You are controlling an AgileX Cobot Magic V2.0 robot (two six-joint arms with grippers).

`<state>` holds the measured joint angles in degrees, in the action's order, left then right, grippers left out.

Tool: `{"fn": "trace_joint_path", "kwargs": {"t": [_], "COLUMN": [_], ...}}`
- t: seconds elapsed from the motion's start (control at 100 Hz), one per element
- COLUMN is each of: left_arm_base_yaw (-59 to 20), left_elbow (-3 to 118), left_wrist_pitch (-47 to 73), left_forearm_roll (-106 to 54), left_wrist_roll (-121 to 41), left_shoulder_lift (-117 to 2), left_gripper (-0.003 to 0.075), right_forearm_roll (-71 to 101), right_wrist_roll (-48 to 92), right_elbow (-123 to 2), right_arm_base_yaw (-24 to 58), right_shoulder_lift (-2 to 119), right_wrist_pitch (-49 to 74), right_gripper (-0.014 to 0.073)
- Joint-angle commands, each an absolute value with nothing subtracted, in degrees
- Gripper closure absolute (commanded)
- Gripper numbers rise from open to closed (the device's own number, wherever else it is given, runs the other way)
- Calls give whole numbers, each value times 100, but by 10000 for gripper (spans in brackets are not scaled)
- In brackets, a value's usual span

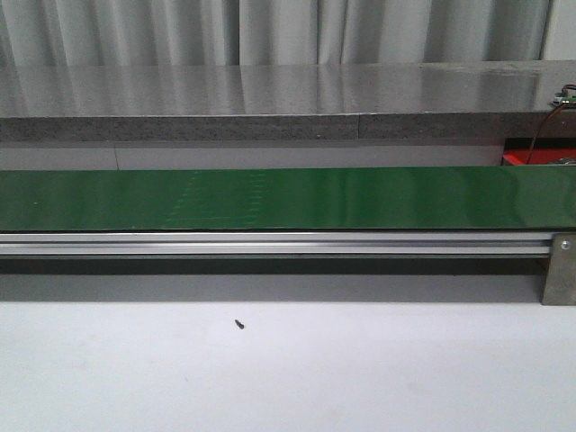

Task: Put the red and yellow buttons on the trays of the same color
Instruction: 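Lower the left gripper onto another red button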

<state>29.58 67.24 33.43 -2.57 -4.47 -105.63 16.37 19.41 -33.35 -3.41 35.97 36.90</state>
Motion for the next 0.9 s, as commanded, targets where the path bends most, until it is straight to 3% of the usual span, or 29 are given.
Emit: {"fn": "trace_joint_path", "kwargs": {"t": [0.0, 0.25, 0.39, 0.51, 0.89], "left_arm_base_yaw": [2963, 2963, 2963, 2963, 2803], "left_elbow": [6888, 6888, 6902, 7089, 7720], "left_wrist_pitch": [3134, 3113, 3179, 3578, 4437], "left_forearm_roll": [-308, -308, -308, -322, -625], "left_wrist_roll": [-393, -382, -323, -209, -234], "left_shoulder_lift": [-10313, -10313, -10313, -10301, -9270], "left_gripper": [247, 500, 604, 642, 649], "right_forearm_roll": [1733, 1733, 1733, 1733, 1733], "right_wrist_roll": [1987, 1987, 1987, 1987, 1987], "right_elbow": [-3481, -3481, -3481, -3481, -3481], "right_arm_base_yaw": [-336, -336, -336, -336, -336], "right_shoulder_lift": [3575, 3575, 3575, 3575, 3575], "right_wrist_pitch": [3356, 3356, 3356, 3356, 3356], "right_gripper": [662, 662, 662, 662, 662]}}
